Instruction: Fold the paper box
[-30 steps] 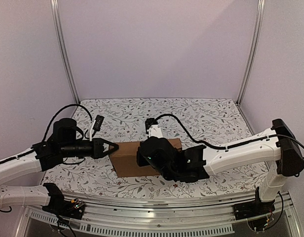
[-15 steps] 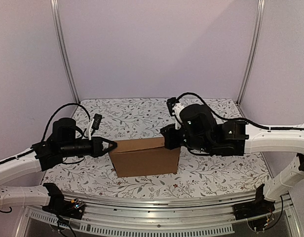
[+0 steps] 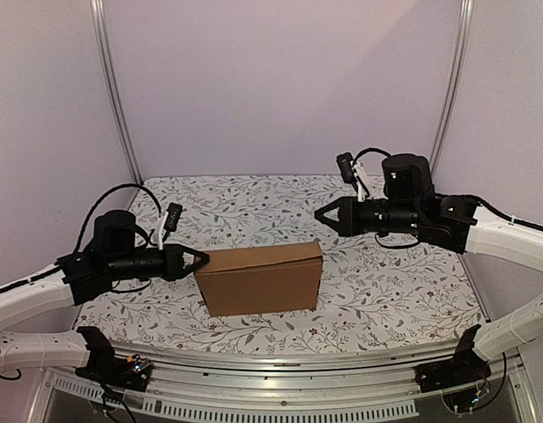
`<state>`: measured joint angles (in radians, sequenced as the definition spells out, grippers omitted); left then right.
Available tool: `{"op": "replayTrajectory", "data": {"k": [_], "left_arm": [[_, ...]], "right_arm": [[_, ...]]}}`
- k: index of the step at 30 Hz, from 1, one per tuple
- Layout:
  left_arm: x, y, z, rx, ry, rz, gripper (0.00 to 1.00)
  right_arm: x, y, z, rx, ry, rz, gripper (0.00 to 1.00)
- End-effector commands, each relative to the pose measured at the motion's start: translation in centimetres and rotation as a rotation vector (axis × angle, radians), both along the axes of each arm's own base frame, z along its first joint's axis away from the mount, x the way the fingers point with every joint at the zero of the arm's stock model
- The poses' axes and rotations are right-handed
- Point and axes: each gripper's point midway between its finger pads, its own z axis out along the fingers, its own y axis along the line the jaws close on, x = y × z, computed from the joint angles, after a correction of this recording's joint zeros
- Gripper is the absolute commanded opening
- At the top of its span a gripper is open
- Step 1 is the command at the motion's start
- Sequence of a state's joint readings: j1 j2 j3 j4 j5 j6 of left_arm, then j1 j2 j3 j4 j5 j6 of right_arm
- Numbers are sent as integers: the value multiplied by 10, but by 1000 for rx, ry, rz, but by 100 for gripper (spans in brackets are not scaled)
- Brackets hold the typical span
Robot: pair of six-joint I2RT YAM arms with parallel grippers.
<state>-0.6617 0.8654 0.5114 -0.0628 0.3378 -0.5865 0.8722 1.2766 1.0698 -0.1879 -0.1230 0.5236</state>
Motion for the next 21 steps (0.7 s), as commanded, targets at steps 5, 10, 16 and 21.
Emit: {"op": "replayTrajectory", "data": {"k": [5, 10, 16, 21], "left_arm": [[-7, 18, -49, 143, 133, 33, 0], [-6, 17, -49, 145, 137, 34, 0], [-6, 17, -49, 150, 140, 36, 0], [-5, 18, -49, 155, 139, 40, 0]], "right_arm": [[-10, 7, -45, 89, 154, 144, 0], [-9, 4, -111, 70, 257, 105, 0], [-19, -11, -174, 7, 357, 56, 0], [-15, -10, -144, 52, 306, 57, 0]]}}
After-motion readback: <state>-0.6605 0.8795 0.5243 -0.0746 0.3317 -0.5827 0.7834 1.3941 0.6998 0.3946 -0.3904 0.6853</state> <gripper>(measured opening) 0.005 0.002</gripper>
